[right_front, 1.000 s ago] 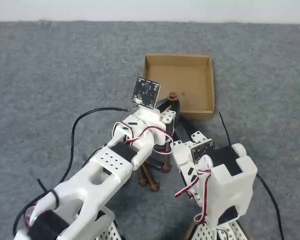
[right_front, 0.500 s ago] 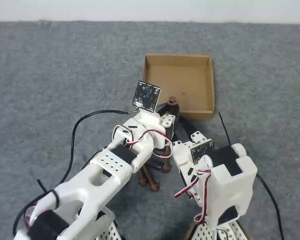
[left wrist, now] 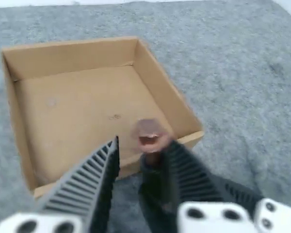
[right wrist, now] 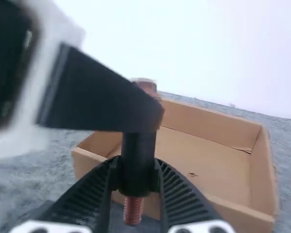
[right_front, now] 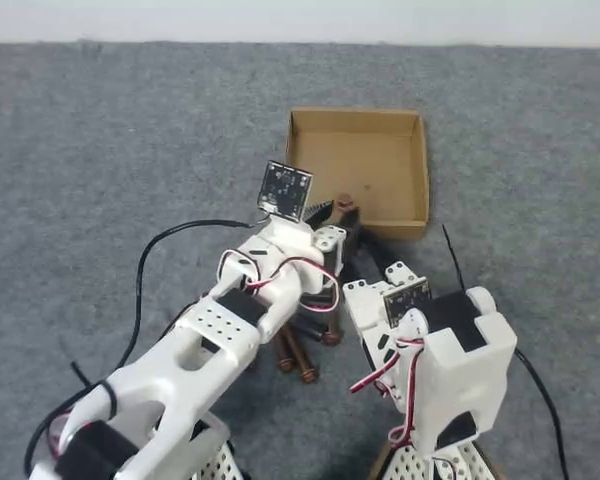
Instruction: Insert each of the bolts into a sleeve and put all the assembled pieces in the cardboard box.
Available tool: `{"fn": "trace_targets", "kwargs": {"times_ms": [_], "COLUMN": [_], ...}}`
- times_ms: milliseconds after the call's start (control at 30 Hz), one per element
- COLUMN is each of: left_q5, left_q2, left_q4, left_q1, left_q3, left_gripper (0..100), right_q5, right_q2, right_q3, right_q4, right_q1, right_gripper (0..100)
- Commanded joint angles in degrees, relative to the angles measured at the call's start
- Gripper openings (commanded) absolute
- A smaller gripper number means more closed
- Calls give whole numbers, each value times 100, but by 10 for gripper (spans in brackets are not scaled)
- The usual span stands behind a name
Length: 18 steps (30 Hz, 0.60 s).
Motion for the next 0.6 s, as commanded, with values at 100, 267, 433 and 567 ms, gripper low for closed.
{"fn": "trace_targets", "kwargs": {"times_ms": [100,267,433,567], "left_q5": [0,-9,-9,9], "left_q2": [9,0,-334,-1248], "left_q4": [26,26,79,677], "left_q1": [9,18,18,26], "left_q3": [84,84,163,233], "left_gripper": [282,283,283,283], "right_q5": [97,97,97,97], "right_q2": [-233,-224,-224,-198], "right_q3": [9,9,0,-44], "right_q4": [-145,-136,-127,-110], "right_q1": [145,145,145,145], "right_gripper": [6,6,6,6]}}
